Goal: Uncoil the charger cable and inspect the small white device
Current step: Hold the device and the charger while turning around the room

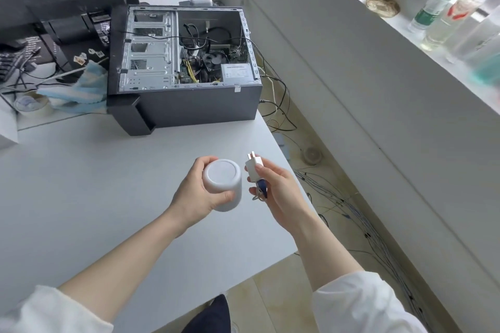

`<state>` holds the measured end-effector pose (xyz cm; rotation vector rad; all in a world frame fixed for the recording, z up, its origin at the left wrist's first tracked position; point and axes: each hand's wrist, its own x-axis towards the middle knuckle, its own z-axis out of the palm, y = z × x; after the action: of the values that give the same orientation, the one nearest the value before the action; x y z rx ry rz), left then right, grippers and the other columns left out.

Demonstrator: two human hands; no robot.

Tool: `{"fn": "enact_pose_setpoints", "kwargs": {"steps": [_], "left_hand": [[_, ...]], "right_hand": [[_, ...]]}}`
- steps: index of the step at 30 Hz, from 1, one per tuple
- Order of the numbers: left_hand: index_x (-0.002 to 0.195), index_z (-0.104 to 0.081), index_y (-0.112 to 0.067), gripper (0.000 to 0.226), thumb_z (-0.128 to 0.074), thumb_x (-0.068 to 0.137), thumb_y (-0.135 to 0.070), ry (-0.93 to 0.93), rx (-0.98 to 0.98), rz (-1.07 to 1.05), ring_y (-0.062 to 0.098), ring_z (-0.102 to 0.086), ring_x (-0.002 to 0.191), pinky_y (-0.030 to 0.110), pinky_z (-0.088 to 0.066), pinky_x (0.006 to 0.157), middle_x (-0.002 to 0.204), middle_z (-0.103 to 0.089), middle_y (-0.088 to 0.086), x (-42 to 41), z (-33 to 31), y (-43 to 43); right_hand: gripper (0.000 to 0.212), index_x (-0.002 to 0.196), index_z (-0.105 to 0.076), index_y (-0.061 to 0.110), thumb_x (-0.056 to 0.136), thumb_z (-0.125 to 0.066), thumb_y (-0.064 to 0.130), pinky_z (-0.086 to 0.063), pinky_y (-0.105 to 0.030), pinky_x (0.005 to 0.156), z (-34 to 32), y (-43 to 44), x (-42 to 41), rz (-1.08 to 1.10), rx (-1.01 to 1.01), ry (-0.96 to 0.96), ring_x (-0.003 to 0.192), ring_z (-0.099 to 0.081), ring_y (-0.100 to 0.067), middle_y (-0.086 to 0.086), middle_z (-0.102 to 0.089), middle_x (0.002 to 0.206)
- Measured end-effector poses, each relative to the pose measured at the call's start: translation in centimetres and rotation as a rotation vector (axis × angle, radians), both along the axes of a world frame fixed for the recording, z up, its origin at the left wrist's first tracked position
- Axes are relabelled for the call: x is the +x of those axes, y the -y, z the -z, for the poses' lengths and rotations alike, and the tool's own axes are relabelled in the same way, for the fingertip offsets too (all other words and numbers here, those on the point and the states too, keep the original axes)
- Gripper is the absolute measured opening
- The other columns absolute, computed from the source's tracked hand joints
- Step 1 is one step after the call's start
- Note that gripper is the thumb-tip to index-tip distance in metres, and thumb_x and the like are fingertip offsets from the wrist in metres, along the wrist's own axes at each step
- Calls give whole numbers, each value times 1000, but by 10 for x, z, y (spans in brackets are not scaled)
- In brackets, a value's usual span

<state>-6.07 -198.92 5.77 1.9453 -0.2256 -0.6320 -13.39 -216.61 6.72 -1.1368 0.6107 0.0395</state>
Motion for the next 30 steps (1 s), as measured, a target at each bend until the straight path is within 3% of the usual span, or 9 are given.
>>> {"fn": "enact_pose_setpoints", "kwargs": {"steps": [15, 18, 20, 22, 26, 28, 30], "left_hand": [[125, -44, -34, 77, -83, 59, -32, -7, 71, -124, 8, -57, 108, 24, -47, 83, 120, -57, -15, 38, 34, -9], [124, -44, -32, 78, -81, 55, -35, -6, 84, -181, 7, -57, 107, 19, -43, 79, 119, -58, -13, 34, 44, -15], [125, -44, -29, 77, -84, 60, -27, 13, 112, -217, 11, -56, 108, 16, -41, 78, 120, -57, -10, 31, 52, -20], [126, -43, -28, 75, -85, 65, -20, 31, 155, -248, 12, -55, 108, 11, -39, 76, 121, -56, -9, 27, 60, -24], [128, -41, -28, 78, -87, 65, -21, 48, 182, -288, 12, -54, 109, 7, -37, 77, 123, -54, -10, 21, 74, -29], [128, -41, -28, 78, -86, 65, -21, 50, 189, -309, 10, -53, 109, 3, -37, 76, 123, -53, -11, 18, 77, -31], [127, -41, -27, 76, -85, 66, -19, 62, 199, -321, 10, -52, 108, 0, -35, 75, 123, -53, -11, 17, 78, -33]], "right_hand": [[24, 116, -72, 18, 99, -56, 14, -48, -21, 64, 38, -2, 71, -135, -46, -111, 80, -52, -16, -2, -64, 97], [24, 116, -72, 21, 96, -59, 16, -47, -23, 67, 52, -6, 82, -151, -143, -176, 73, -52, -14, 1, -60, 87], [27, 120, -69, 22, 95, -61, 18, -46, -18, 62, 62, -8, 87, -165, -219, -207, 70, -53, -12, 3, -58, 86], [31, 124, -66, 22, 94, -61, 19, -46, -15, 58, 72, -12, 90, -187, -302, -218, 72, -55, -12, 1, -61, 93], [34, 126, -63, 27, 92, -63, 23, -46, -23, 66, 101, -21, 90, -241, -534, -233, 80, -59, -13, -4, -61, 112], [36, 128, -60, 27, 92, -61, 23, -44, -19, 64, 110, -25, 89, -275, -644, -242, 84, -59, -3, -1, -57, 117], [37, 128, -58, 30, 92, -60, 23, -48, -25, 70, 117, -29, 87, -299, -713, -245, 89, -59, -3, 3, -53, 118]]}}
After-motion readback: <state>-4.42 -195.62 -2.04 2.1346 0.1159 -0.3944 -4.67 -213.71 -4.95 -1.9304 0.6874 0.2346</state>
